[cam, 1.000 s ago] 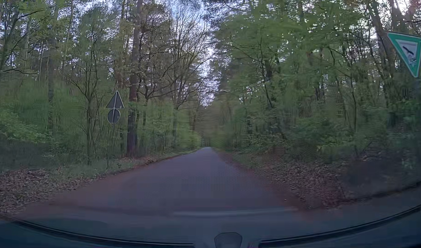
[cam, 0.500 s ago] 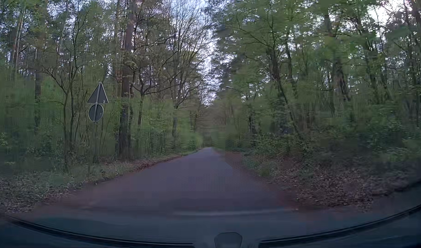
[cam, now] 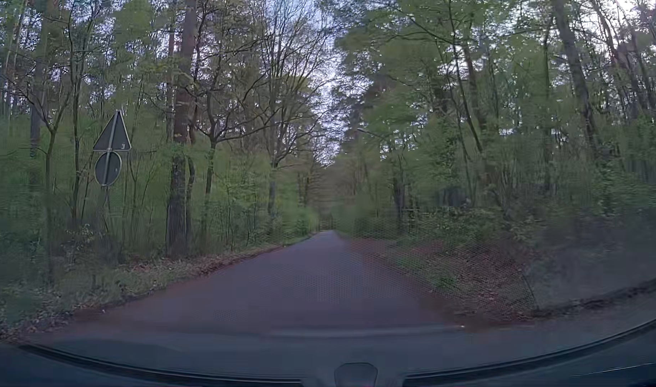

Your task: Follow the waypoints while adhering to traffic rules and regulations

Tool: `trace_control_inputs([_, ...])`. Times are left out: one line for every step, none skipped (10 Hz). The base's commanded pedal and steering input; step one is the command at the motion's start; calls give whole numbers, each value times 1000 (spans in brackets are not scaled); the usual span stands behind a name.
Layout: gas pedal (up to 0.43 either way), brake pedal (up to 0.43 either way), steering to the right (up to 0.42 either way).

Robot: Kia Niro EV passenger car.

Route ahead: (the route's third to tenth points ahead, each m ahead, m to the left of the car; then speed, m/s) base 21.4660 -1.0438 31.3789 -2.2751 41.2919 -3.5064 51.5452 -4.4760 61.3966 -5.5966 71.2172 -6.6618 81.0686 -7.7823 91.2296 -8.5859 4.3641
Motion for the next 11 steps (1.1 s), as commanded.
trace_control_inputs([130,0,-7])
trace_control_inputs([130,0,-4])
trace_control_inputs([130,0,-3])
trace_control_inputs([130,0,-3])
trace_control_inputs([130,0,-2])
trace_control_inputs([130,0,0])
trace_control_inputs([130,0,4])
trace_control_inputs([130,0,5])
trace_control_inputs([130,0,5])
trace_control_inputs([130,0,4])
trace_control_inputs([130,0,3])
